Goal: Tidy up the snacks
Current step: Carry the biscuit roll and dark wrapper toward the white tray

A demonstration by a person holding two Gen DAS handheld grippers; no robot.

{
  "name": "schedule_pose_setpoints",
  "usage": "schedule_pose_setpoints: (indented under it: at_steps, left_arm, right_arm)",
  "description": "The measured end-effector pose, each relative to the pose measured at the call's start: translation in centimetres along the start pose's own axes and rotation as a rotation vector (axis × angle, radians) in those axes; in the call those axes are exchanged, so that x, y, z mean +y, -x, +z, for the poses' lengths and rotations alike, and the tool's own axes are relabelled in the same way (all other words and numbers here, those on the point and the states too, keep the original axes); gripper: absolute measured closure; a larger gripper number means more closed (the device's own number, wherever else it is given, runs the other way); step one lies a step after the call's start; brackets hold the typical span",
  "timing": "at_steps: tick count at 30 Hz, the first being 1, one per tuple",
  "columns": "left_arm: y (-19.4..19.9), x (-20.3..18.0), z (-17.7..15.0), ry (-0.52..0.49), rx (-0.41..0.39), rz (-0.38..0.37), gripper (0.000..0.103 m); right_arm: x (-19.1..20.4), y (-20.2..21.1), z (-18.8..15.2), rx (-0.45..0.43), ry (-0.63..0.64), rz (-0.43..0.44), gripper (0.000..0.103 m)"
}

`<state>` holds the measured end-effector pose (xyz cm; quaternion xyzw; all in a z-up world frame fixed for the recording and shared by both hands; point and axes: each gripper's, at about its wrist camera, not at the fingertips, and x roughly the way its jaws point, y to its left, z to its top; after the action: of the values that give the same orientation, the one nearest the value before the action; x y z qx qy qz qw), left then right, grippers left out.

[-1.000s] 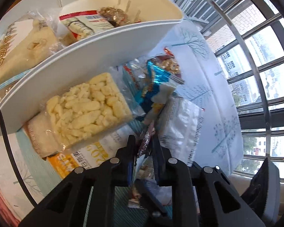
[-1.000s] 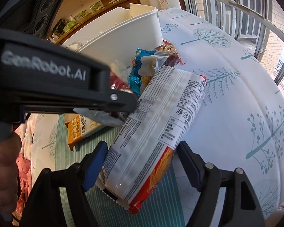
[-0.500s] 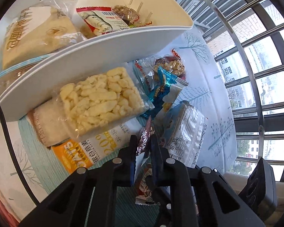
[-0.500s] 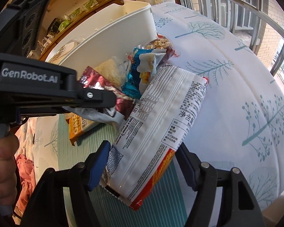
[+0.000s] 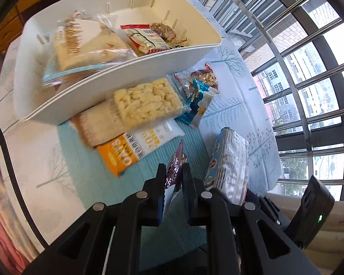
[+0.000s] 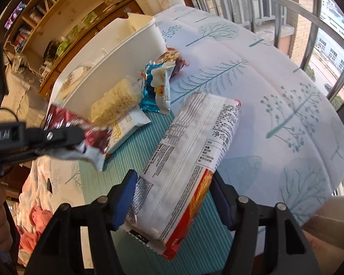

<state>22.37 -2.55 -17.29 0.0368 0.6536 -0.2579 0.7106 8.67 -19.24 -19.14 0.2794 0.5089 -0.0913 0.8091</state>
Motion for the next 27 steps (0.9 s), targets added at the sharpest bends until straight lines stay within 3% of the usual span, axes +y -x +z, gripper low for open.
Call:
schedule_pose_setpoints:
  at_steps: [11, 15, 27]
  left_arm:
    - [5.3, 1.4, -1.7, 0.043, -0.025, -0.001, 0.092]
    - [7.7, 2.0, -1.6, 0.065, -0.056, -0.001, 0.092]
    - [13.6, 5.2, 0.4, 0.182, -0.177, 0.007, 0.092]
  right_arm:
    - [0.7, 4.1, 1.5, -0.035, -0.013, 0.035, 0.048]
    - [1.4, 5.2, 2.6, -0.051, 0.010, 0.058, 0.061]
    - [5.3, 7.7, 6.8, -0.048, 0.161, 0.131, 0.064]
